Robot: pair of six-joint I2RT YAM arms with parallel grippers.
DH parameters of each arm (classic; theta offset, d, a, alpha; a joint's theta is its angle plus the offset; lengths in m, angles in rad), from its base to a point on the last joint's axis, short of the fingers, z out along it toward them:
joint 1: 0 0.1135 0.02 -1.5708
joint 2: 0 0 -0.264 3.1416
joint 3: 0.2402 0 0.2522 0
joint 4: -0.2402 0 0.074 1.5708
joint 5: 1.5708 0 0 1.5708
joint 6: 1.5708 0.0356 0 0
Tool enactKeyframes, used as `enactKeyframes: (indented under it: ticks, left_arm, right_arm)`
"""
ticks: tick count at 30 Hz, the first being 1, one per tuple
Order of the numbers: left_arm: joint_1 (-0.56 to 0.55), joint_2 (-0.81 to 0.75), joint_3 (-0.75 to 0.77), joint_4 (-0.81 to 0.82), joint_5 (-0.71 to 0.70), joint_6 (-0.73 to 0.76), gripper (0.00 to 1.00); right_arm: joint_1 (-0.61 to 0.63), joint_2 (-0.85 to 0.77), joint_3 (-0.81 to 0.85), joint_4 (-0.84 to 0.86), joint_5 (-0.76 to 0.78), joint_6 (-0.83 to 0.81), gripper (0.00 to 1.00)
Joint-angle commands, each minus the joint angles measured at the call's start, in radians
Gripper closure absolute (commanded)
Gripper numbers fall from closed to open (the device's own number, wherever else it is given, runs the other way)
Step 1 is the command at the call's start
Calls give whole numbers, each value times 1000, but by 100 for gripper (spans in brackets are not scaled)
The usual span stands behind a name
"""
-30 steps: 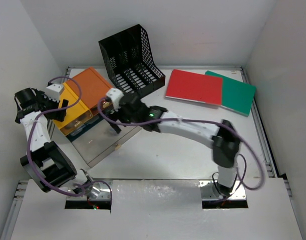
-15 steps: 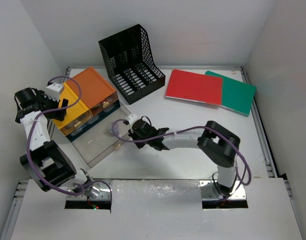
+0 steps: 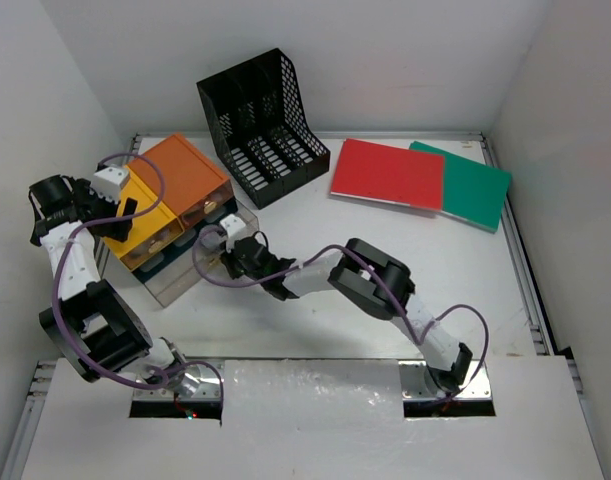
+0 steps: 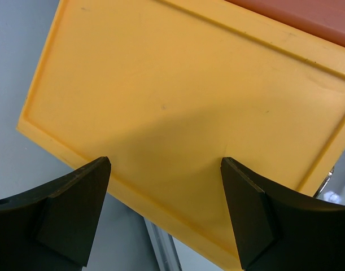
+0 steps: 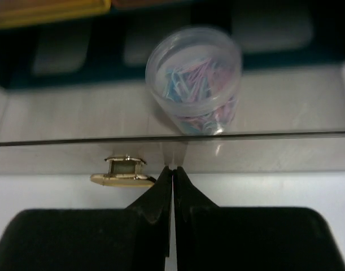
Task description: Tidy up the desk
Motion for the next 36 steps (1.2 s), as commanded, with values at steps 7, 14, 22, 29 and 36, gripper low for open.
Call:
enactKeyframes:
  ticks: [7, 14, 22, 29, 36]
  left_arm:
    - [9, 40, -7, -101, 4, 105, 22]
    - [9, 42, 6, -153, 11, 138, 22]
    - [11, 37, 13, -172, 1, 133, 22]
    - [9, 22, 59, -198, 37, 104, 22]
    - [8, -22, 142, -264, 74, 78, 22]
  right_arm:
    - [-6, 277, 335, 549, 270, -99, 100]
    - [-6, 392, 526, 502, 283, -80, 100]
    - [-17, 165, 148, 636, 271, -96, 100]
    - [-109, -558, -526, 398, 350, 33, 41]
    - [-563, -893, -758, -21, 35, 559, 19]
